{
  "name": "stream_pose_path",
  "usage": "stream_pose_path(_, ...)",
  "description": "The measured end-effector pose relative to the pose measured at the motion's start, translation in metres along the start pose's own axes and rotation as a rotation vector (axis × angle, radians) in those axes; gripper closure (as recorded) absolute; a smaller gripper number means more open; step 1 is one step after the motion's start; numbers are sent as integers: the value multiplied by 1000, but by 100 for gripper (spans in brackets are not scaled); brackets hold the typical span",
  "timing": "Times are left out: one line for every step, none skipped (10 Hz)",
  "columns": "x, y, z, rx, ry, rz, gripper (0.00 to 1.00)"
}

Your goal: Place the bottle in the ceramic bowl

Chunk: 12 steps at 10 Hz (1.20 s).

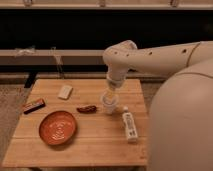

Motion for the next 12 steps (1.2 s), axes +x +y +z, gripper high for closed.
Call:
stream_pose_path(10, 10, -2, -2, 2, 21, 20)
stream_pose_path(19, 17, -1, -7, 4, 41, 20)
stream_pose_path(32, 27, 0, -18, 6, 74, 20)
stream_pose_path(47, 41, 2, -36, 6, 117, 20)
stream_pose_path(54, 53, 6, -55, 6, 148, 20)
stream_pose_path(57, 61, 10, -68, 5, 167, 20)
stream_pose_path(58, 69, 13, -82, 2, 184, 20)
stream_pose_path(61, 77, 15, -93, 3, 205, 20)
stream_pose_path(62, 83, 17, -101, 4, 218, 20)
stream_pose_path(63, 91, 22, -116, 10, 235, 20)
stream_pose_path(64, 96, 30, -131, 23, 251, 20)
stream_pose_path(64, 99, 38, -147, 36, 270, 20)
